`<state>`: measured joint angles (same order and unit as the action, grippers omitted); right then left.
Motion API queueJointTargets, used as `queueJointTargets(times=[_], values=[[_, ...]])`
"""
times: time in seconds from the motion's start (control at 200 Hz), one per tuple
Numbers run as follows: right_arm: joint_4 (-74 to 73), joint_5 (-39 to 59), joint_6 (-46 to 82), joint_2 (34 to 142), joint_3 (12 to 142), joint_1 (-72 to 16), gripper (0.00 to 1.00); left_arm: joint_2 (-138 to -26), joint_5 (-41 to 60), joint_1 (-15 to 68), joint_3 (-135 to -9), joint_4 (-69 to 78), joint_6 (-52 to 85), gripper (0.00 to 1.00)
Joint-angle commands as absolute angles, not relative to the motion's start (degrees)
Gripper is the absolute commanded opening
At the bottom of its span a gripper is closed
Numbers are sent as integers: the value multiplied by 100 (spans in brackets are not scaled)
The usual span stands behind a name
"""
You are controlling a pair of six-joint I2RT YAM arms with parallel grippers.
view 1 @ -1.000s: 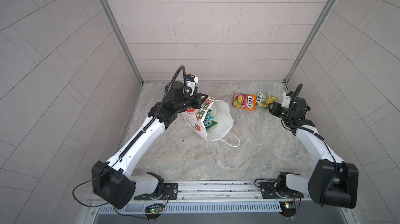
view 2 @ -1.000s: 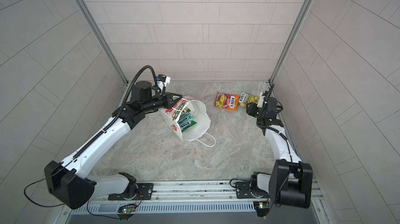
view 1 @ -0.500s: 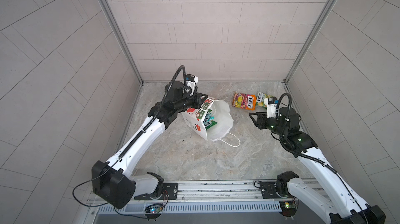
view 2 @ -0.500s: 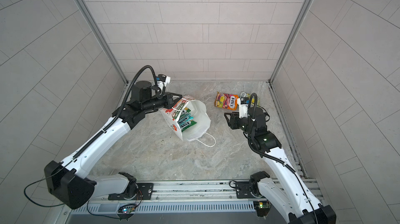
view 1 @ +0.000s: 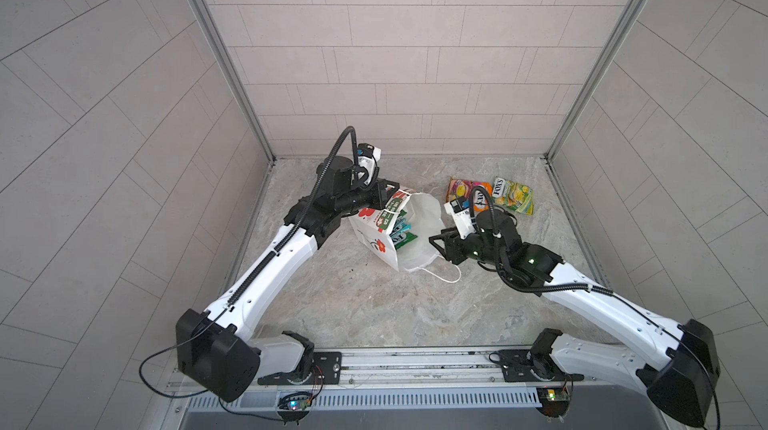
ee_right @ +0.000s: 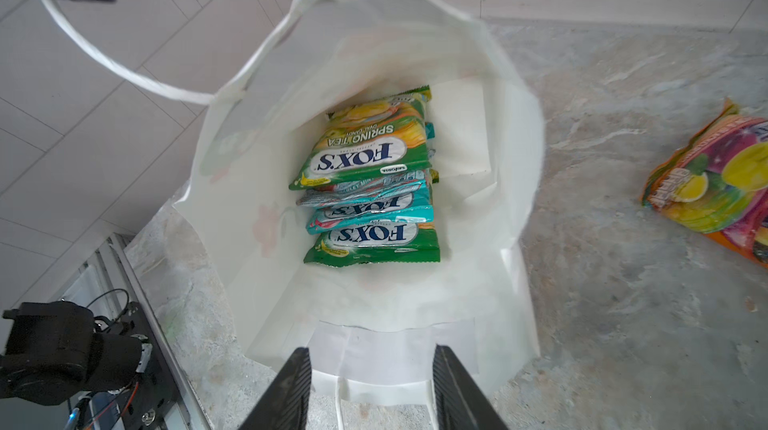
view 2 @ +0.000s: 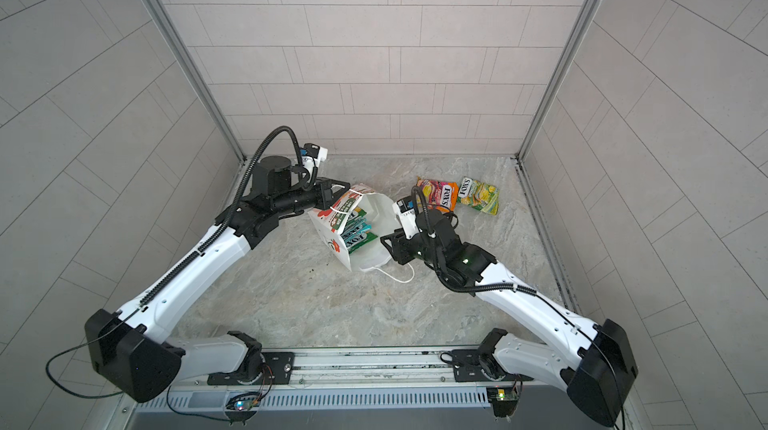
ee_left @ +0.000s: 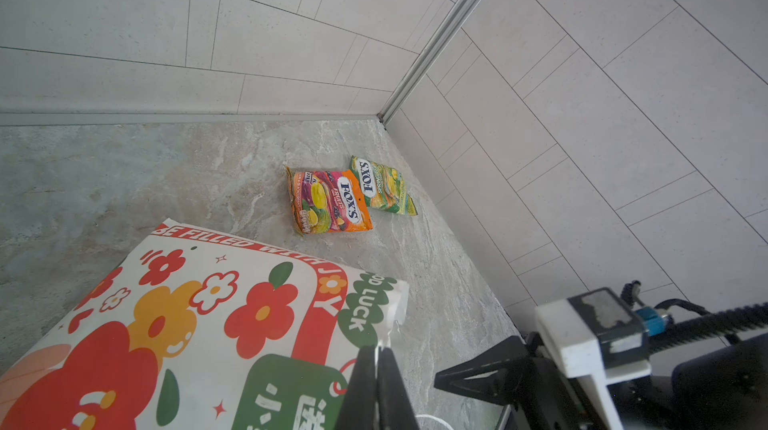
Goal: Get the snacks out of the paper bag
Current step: 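Move the open right gripper back down into the bag opening, then close the right gripper on the teal mint packet inside the bag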
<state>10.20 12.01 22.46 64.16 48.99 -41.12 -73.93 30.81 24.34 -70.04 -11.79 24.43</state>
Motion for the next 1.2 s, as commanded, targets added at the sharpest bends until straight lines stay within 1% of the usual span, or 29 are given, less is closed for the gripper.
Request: queueJointTargets(times=[0.0,0.12,0.255,0.365,0.53,0.656,0.766,1.016,1.191], values=[[594,686,2164,6731,5027,-4429,49,-7296,3172,2426,-7008,-938,2400,0],[437,632,2271,7305,5166,-4593,47,-7317,3180,2421,-7006,-916,2408,0],[468,367,2533,7892,5476,-4747,44,-7317,3182,2420,-7003,-906,2426,0],[267,4,2667,8222,5548,-4868,43,-7304,3165,2426,-6992,-912,2429,0],[291,-448,3513,8604,5752,-4895,42,-7302,3129,2422,-6976,-879,2443,0],[92,-482,4167,8883,5891,-4904,42,-7319,3133,2426,-6975,-872,2461,0],[229,-596,4804,9211,6144,-4906,42,-7321,3129,2426,-6977,-875,2459,0],[401,-716,5689,9762,6569,-4922,42,-7317,3138,2430,-6974,-873,2459,0],[529,-816,5909,9980,6707,-4922,42,-7321,3134,2421,-6971,-873,2456,0]])
